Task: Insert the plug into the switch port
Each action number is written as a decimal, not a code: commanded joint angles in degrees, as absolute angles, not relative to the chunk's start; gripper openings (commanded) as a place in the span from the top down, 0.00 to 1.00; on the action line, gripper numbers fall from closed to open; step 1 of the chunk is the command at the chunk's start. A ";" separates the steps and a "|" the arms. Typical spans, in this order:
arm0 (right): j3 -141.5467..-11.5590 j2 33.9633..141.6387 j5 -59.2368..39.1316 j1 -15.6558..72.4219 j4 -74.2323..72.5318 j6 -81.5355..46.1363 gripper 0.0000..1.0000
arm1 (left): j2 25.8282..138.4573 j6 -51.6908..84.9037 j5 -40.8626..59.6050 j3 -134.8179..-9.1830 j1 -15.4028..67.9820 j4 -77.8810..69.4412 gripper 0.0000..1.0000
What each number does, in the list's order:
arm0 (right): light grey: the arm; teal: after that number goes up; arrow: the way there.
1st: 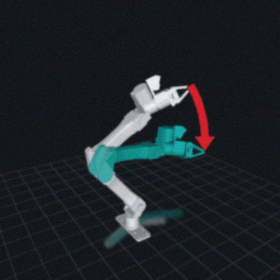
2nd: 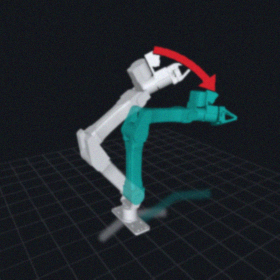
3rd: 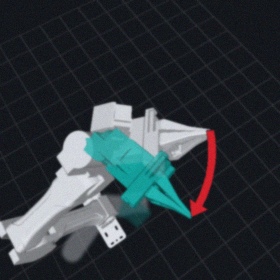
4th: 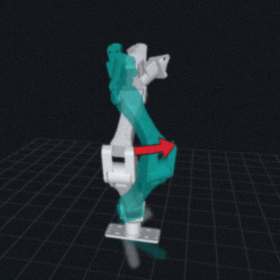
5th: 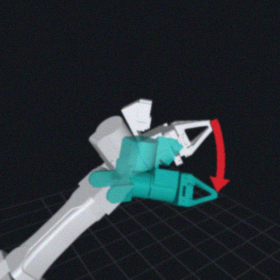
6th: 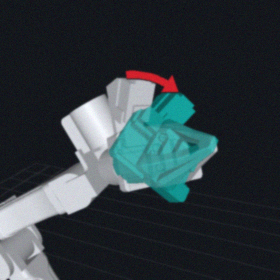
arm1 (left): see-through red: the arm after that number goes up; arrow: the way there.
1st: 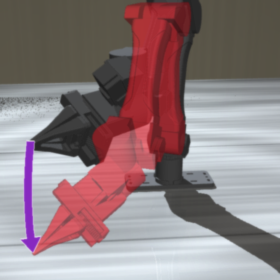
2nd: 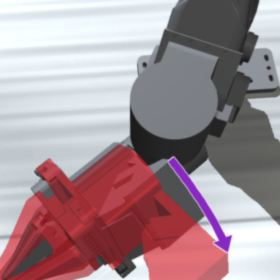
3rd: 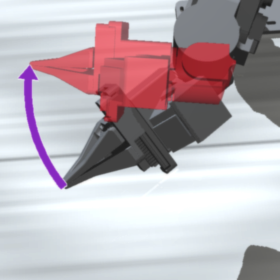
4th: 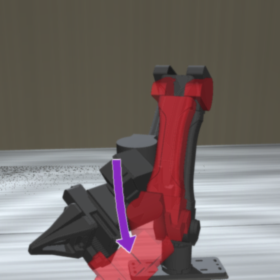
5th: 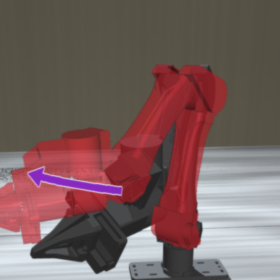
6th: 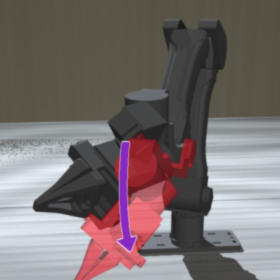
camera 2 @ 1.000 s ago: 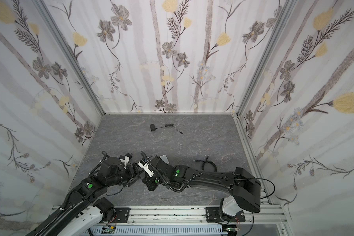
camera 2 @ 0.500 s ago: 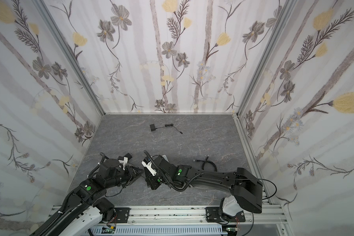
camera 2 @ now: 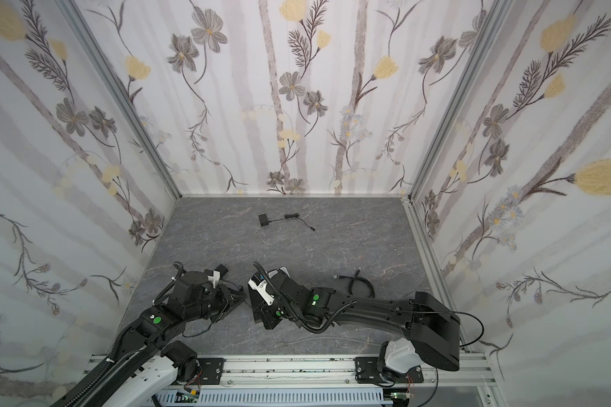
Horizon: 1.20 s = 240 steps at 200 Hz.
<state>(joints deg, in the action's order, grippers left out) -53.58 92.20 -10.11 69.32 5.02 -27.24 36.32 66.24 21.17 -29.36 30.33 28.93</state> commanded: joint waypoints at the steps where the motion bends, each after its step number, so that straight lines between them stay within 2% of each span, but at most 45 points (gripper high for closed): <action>1: -52.75 91.85 -10.62 69.32 2.52 -28.12 1.00 | 36.99 64.36 22.39 -29.97 29.14 27.53 0.85; 7: -52.33 91.93 -10.69 69.29 2.19 -28.36 1.00 | 37.08 64.22 22.73 -29.89 28.70 27.39 0.88; 19: -51.56 91.90 -10.76 69.34 1.46 -28.76 1.00 | 37.09 64.00 23.59 -29.71 28.02 27.03 1.00; 62: -51.37 91.87 -10.72 69.29 1.05 -28.97 1.00 | 37.14 62.86 24.85 -30.15 26.89 27.25 1.00; 77: -51.58 91.85 -10.71 69.25 1.14 -28.93 0.89 | 37.75 61.92 25.84 -30.69 26.72 27.41 1.00; 97: -52.18 91.85 -11.00 69.09 1.73 -28.20 0.69 | 39.68 59.35 26.69 -32.69 26.72 29.11 1.00; 116: -52.86 89.72 -10.74 68.28 3.24 -27.01 0.62 | 41.58 55.99 26.63 -35.13 26.69 31.94 1.00; 151: -52.98 85.50 -10.92 65.47 4.28 -25.04 0.63 | 44.09 49.79 26.83 -39.20 26.59 36.32 1.00; 173: -52.41 81.38 -11.31 65.07 2.42 -23.48 0.59 | 45.60 46.40 27.48 -41.40 26.63 38.35 1.00; 196: -52.82 78.76 -11.44 64.70 1.72 -23.46 0.60 | 47.56 43.19 27.70 -43.32 26.67 39.96 1.00; 216: -52.21 75.85 -9.30 64.62 0.34 -23.73 0.64 | 49.41 40.09 27.38 -45.06 26.63 41.61 1.00; 240: -48.40 70.92 -5.84 64.43 -4.83 -25.26 0.62 | 51.35 34.88 27.16 -47.72 26.63 44.43 1.00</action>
<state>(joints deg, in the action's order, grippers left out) -51.03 74.37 -9.93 64.53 2.79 -24.14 50.13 41.91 27.20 -45.45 26.63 40.97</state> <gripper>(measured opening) 0.367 0.049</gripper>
